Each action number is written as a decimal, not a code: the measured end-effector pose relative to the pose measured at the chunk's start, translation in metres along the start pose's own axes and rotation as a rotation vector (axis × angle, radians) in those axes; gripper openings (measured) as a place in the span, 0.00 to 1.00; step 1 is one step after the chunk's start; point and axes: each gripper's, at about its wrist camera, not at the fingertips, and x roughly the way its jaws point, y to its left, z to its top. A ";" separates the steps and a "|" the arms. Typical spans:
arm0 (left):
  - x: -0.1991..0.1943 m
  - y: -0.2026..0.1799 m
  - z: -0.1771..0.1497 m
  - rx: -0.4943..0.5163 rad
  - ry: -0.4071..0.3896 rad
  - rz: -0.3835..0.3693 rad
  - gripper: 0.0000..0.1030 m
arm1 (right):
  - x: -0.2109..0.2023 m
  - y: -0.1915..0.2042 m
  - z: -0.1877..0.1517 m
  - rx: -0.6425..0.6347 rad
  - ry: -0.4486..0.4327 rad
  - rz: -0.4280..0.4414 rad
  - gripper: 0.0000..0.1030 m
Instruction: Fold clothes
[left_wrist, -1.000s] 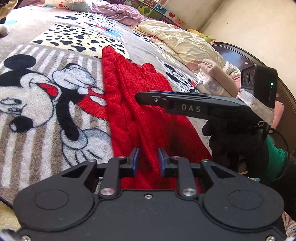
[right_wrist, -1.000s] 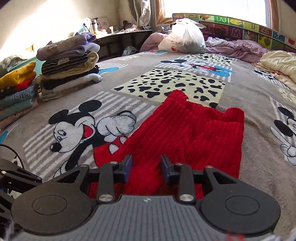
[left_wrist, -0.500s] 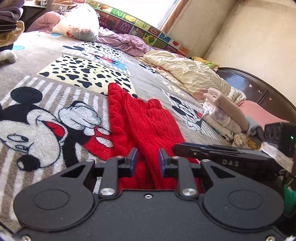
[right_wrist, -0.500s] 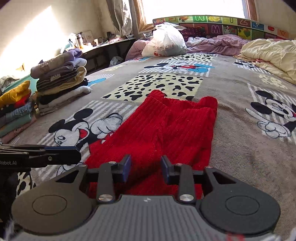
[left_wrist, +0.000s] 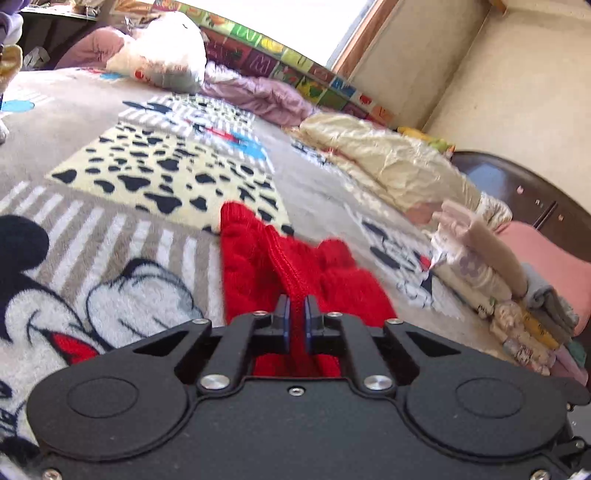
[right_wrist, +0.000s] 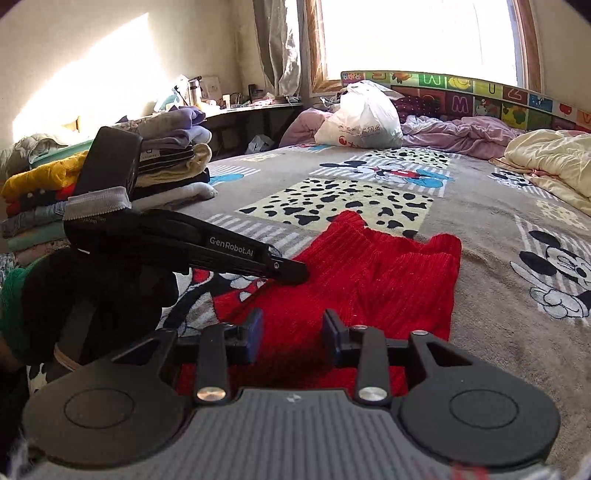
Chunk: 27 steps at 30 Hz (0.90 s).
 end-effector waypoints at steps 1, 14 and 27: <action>0.006 0.000 0.000 0.023 0.030 0.025 0.05 | 0.001 0.003 0.000 -0.015 0.004 0.002 0.35; 0.002 -0.006 -0.014 0.072 0.131 0.041 0.13 | 0.009 0.017 -0.005 -0.073 0.067 -0.002 0.47; -0.080 -0.052 -0.054 0.199 0.097 0.083 0.28 | -0.060 0.001 -0.031 0.073 -0.026 -0.069 0.43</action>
